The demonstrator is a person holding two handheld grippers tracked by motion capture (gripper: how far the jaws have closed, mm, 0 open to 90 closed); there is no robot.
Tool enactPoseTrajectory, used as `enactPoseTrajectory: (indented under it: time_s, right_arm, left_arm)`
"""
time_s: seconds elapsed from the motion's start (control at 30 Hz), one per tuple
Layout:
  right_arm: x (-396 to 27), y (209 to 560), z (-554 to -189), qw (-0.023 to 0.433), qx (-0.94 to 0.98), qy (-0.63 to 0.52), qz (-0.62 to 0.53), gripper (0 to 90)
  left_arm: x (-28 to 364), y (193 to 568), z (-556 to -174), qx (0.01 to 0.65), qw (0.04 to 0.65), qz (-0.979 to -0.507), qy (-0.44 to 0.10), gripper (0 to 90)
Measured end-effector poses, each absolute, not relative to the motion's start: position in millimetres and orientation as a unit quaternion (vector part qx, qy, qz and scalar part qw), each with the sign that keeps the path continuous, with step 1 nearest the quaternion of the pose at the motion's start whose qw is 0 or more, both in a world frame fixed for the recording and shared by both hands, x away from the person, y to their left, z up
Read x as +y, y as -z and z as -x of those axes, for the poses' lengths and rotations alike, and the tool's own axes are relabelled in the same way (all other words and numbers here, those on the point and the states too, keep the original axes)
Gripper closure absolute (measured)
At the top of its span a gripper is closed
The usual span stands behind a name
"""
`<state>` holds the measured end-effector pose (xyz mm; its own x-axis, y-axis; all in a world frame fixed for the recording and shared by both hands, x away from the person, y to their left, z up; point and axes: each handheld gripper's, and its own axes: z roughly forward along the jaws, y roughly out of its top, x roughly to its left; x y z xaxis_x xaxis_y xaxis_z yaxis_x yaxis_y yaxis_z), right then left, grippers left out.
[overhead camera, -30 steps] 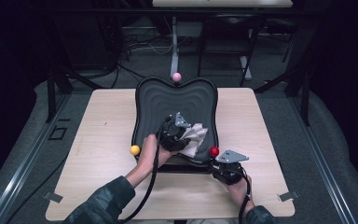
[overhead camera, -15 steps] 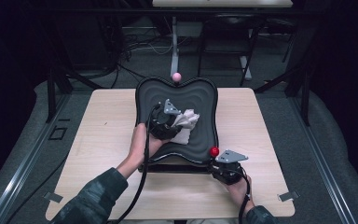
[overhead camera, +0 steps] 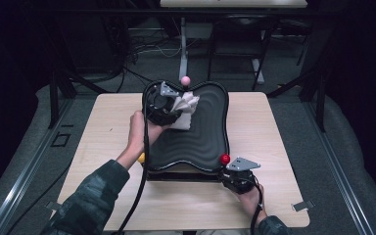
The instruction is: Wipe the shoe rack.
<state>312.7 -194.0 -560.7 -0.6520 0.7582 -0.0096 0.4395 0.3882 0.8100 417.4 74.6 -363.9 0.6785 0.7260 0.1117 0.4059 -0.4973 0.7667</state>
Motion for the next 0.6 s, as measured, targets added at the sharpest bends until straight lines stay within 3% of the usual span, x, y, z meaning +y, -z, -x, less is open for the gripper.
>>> enactPoseTrajectory:
  time_s: [0.6]
  right_arm:
    - [-194.0, 561.2, -313.1, 0.193, 0.815, -0.402, -0.371, 74.1]
  left_arm:
    - [75.6, 333.6, -464.5, 0.387, 0.365, -0.809, -0.25, 78.2]
